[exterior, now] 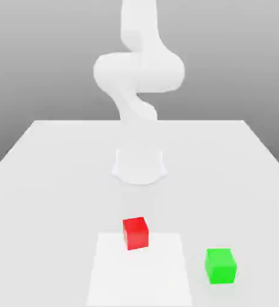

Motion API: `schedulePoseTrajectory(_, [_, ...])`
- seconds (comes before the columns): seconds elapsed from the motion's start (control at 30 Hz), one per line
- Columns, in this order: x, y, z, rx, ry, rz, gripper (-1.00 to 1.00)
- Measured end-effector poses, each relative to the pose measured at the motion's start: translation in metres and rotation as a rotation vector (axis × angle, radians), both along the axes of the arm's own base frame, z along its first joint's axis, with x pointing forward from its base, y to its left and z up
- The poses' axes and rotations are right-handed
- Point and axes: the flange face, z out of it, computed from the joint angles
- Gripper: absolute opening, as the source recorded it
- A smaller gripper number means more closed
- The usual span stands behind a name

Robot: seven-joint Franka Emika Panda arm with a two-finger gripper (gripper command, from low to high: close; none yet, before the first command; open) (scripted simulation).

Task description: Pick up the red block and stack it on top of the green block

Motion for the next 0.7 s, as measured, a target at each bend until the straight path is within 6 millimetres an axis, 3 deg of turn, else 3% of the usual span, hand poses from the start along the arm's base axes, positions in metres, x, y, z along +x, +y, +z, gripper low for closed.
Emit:
schedulePoseTrajectory(0.13, [0.034,-0.001,-0.099,-0.035,0.148,0.039,0.0])
schedulePoseTrajectory(0.3, [0.042,-0.004,-0.225,-0.066,0.334,0.095,0.0])
schedulePoseTrajectory(0.43, [0.02,-0.006,-0.326,-0.08,0.495,0.149,0.0])
schedulePoseTrajectory(0.6, [-0.031,-0.008,-0.451,-0.084,0.691,0.223,0.0])
schedulePoseTrajectory(0.7, [-0.039,-0.008,-0.488,-0.085,0.716,0.233,0.0])
